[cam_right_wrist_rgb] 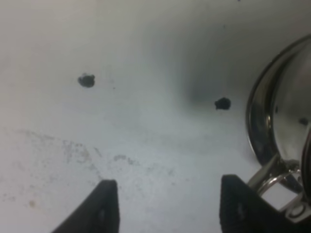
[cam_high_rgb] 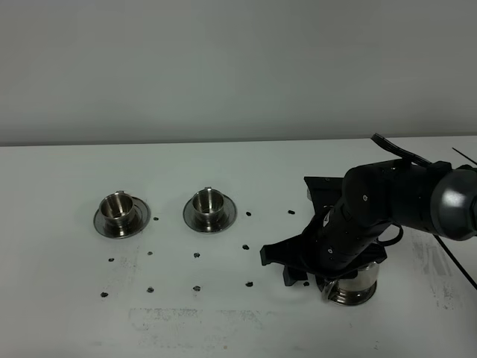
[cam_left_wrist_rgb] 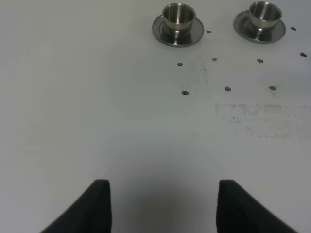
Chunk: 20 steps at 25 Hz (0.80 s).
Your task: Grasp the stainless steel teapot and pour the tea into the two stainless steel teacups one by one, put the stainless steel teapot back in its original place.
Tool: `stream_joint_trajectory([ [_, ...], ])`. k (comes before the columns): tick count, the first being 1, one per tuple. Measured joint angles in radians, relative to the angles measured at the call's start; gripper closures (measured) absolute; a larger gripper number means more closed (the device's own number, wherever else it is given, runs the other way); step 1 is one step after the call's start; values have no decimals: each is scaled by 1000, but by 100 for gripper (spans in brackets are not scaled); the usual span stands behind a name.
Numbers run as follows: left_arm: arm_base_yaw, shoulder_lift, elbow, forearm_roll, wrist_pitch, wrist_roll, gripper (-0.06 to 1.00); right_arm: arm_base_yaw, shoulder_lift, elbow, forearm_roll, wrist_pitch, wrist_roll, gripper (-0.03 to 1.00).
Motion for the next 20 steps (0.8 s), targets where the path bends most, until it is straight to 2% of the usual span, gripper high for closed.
stream_joint_trajectory([
  [20, 0, 0, 0, 0, 0, 0, 41, -28, 0, 8, -50, 77, 20, 49],
])
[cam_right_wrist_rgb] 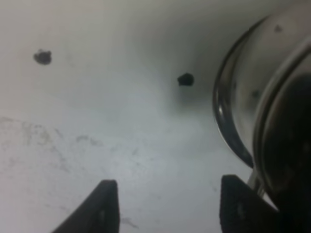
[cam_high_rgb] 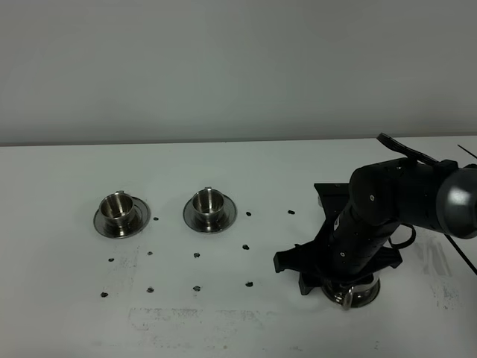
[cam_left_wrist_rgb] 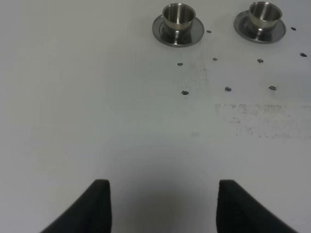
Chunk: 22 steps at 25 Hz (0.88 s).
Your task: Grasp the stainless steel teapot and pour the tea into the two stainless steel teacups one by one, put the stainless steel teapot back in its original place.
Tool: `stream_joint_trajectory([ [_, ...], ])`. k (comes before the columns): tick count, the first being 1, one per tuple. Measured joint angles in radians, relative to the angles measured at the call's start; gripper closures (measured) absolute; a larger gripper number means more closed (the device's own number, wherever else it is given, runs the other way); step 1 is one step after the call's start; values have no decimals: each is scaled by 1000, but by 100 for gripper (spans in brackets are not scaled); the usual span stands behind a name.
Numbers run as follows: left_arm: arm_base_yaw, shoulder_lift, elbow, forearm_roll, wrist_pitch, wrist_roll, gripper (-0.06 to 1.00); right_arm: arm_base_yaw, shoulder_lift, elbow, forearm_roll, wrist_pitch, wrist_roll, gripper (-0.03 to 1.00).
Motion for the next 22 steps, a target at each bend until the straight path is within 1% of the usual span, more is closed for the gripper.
stream_joint_trajectory([
  [8, 0, 0, 0, 0, 0, 0, 41, 4, -10, 0, -2, 18, 0, 49],
  [14, 0, 0, 0, 0, 0, 0, 41, 40, -125, 0, 2, 25, -14, 49],
  [18, 0, 0, 0, 0, 0, 0, 41, 35, -195, 0, -33, 81, -15, 49],
  [22, 0, 0, 0, 0, 0, 0, 41, -7, -231, 0, -85, 162, 3, 49],
])
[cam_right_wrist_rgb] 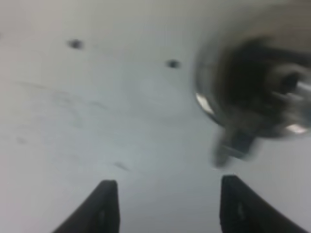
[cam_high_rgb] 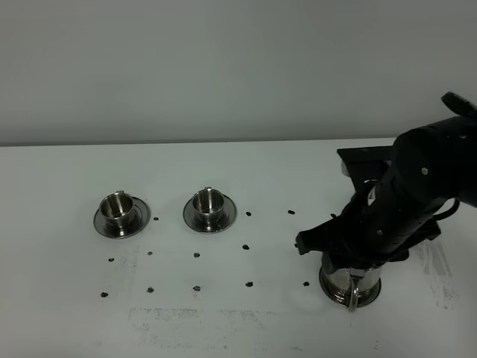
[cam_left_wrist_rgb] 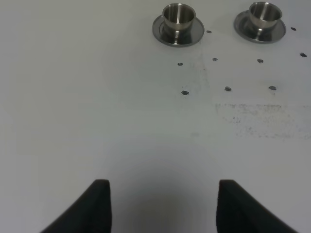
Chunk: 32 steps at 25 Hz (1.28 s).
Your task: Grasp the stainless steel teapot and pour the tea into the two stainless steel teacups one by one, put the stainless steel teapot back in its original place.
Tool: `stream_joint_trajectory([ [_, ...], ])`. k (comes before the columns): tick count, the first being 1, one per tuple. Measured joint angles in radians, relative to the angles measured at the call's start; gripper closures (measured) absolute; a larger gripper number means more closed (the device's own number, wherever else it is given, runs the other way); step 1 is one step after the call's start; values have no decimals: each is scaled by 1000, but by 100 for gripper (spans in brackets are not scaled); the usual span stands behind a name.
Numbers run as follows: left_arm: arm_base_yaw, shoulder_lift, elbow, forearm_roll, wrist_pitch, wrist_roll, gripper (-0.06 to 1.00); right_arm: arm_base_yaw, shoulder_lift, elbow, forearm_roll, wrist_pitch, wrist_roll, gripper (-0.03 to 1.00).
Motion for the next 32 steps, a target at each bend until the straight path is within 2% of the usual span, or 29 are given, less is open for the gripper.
stream_joint_trajectory([
  [3, 0, 0, 0, 0, 0, 0, 41, -28, -2, 0, -20, 58, 4, 49],
  [8, 0, 0, 0, 0, 0, 0, 41, -57, -2, 0, -22, 69, 4, 49],
  [14, 0, 0, 0, 0, 0, 0, 41, -102, 24, 0, -51, 45, 3, 49],
  [19, 0, 0, 0, 0, 0, 0, 41, -103, 83, 0, -52, 17, -12, 49],
  [24, 0, 0, 0, 0, 0, 0, 41, -104, 106, 0, -20, -35, -51, 48],
  [32, 0, 0, 0, 0, 0, 0, 41, -104, 109, 0, 3, -48, -71, 45],
])
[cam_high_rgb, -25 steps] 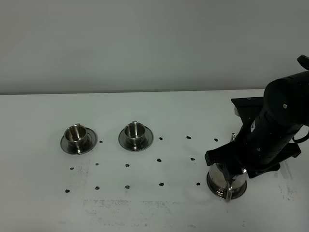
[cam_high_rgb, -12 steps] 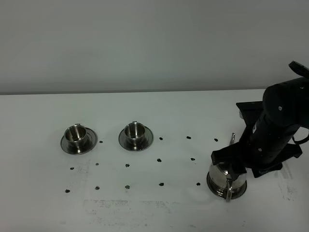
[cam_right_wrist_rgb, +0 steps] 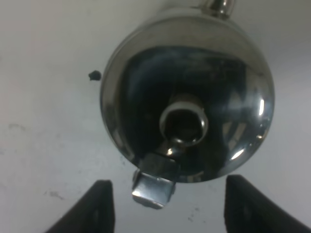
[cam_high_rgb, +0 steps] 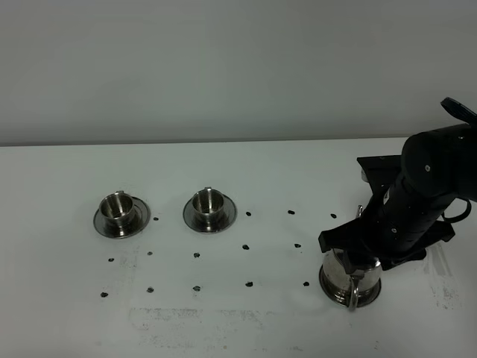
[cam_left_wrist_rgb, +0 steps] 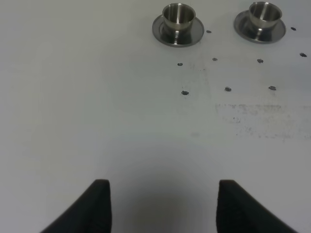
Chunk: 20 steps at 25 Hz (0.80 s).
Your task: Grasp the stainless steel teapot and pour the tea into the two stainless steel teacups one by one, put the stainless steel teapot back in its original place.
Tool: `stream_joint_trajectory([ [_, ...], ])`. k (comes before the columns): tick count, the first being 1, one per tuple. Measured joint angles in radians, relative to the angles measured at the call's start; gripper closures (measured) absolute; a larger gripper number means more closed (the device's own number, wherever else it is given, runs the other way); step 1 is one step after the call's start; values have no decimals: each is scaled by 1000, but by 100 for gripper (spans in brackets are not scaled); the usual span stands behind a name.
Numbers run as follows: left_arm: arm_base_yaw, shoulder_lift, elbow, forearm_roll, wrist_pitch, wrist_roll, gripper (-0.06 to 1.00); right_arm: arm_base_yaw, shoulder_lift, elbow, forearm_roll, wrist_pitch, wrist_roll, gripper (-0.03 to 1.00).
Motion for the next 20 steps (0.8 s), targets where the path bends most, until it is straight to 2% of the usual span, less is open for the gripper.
stream_joint_trajectory([
  [10, 0, 0, 0, 0, 0, 0, 41, 1, 0, 1, 59, 0, -28, 45],
  [20, 0, 0, 0, 0, 0, 0, 41, 1, 0, 60, 70, -26, -30, 45],
])
